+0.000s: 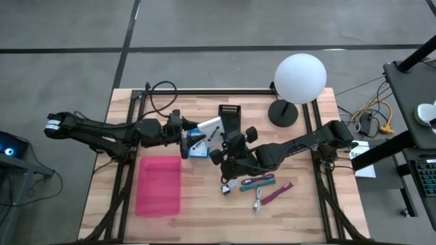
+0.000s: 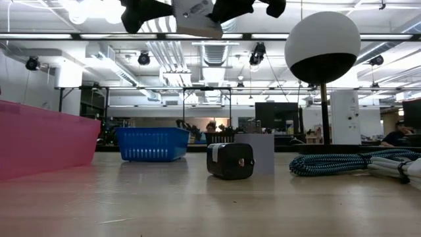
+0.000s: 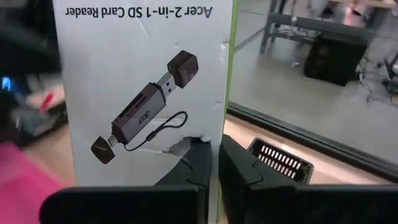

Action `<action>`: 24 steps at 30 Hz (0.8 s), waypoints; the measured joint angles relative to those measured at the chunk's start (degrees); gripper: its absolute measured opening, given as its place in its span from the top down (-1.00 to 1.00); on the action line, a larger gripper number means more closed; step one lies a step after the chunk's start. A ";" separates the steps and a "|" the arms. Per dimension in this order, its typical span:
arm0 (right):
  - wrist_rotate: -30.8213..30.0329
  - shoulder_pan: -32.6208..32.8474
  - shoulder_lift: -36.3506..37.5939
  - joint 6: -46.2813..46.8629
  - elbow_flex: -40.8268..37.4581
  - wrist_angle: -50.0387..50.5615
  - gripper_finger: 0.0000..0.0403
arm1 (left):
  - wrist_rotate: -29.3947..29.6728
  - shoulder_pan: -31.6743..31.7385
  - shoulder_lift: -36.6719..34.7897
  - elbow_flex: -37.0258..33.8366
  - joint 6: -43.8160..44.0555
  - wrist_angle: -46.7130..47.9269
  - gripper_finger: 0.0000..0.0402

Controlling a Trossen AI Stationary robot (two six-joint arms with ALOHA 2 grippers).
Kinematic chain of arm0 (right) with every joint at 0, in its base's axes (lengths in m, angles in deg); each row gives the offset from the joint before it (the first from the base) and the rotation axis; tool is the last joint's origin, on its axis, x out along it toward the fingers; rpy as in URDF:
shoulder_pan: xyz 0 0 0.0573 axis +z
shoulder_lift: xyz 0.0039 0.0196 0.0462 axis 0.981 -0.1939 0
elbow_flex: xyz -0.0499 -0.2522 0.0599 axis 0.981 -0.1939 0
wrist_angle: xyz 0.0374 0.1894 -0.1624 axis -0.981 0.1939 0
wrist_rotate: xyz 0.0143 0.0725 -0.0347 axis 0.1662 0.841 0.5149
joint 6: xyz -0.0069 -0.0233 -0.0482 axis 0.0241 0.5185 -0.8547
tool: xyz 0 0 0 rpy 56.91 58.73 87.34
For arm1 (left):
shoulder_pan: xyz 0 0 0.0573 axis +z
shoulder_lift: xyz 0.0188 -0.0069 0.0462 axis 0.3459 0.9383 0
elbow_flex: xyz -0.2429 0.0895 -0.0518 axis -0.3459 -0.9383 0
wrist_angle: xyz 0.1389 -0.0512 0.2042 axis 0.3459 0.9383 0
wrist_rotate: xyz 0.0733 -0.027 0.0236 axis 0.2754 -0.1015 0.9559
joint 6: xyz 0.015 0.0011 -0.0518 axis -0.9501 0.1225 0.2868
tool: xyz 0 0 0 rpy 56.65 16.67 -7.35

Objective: Pick and place items into bin
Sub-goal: Put the card reader box into the blue bin

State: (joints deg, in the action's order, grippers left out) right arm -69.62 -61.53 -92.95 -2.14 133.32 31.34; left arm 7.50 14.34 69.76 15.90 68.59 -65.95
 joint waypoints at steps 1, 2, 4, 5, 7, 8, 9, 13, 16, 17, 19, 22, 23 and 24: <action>1.31 0.01 0.00 -1.73 0.00 0.02 0.96 | 0.00 0.02 -0.26 0.00 -0.03 0.04 -0.11; 2.69 0.01 0.00 -3.29 0.00 -0.01 0.96 | -0.02 0.04 -0.61 0.00 -0.06 0.03 -0.11; 5.15 -0.01 0.00 -5.46 0.00 0.04 0.96 | -0.32 0.06 -1.55 0.00 -0.06 0.07 -0.11; 5.77 0.01 0.00 -6.53 0.00 0.04 0.96 | -1.08 0.10 -1.93 0.00 -0.08 0.02 -0.11; 6.81 0.08 0.00 -9.20 0.00 0.07 0.96 | -3.36 0.35 -2.47 0.00 -0.04 0.31 -0.11; 7.15 0.08 0.01 -10.63 0.00 0.06 0.96 | -4.76 0.41 -2.56 0.00 0.11 0.81 -0.11; 7.36 0.11 0.03 -12.25 0.00 0.02 0.96 | -6.17 0.46 -2.68 0.08 0.43 1.81 -0.11; 10.93 0.10 0.47 -18.33 0.00 0.07 0.96 | -10.80 0.66 -2.76 0.58 3.18 7.72 -0.11; 12.40 0.10 0.72 -21.57 0.00 0.06 0.96 | -11.12 0.70 -2.39 0.96 4.93 13.06 -0.11; 12.68 0.10 0.83 -22.44 0.00 0.13 0.96 | -11.21 0.70 -2.33 0.98 4.99 13.69 -0.11; 13.40 0.06 0.93 -24.35 0.00 0.11 0.96 | -11.26 0.68 -2.33 1.01 5.01 14.04 -0.11; 14.57 0.05 1.20 -27.08 0.00 0.02 0.96 | -11.39 0.68 -2.33 1.14 5.00 13.84 -0.11; 15.03 0.05 1.22 -28.13 0.00 0.01 0.96 | -11.40 0.66 -2.33 1.29 4.99 13.90 -0.11; 15.30 0.04 1.22 -28.83 0.00 0.05 0.96 | -11.36 0.66 -2.33 1.43 4.97 13.86 -0.11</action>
State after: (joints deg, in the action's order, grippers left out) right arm -54.32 -61.49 -91.73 -30.97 133.32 31.38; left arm -3.86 15.01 67.44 17.33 73.56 -52.09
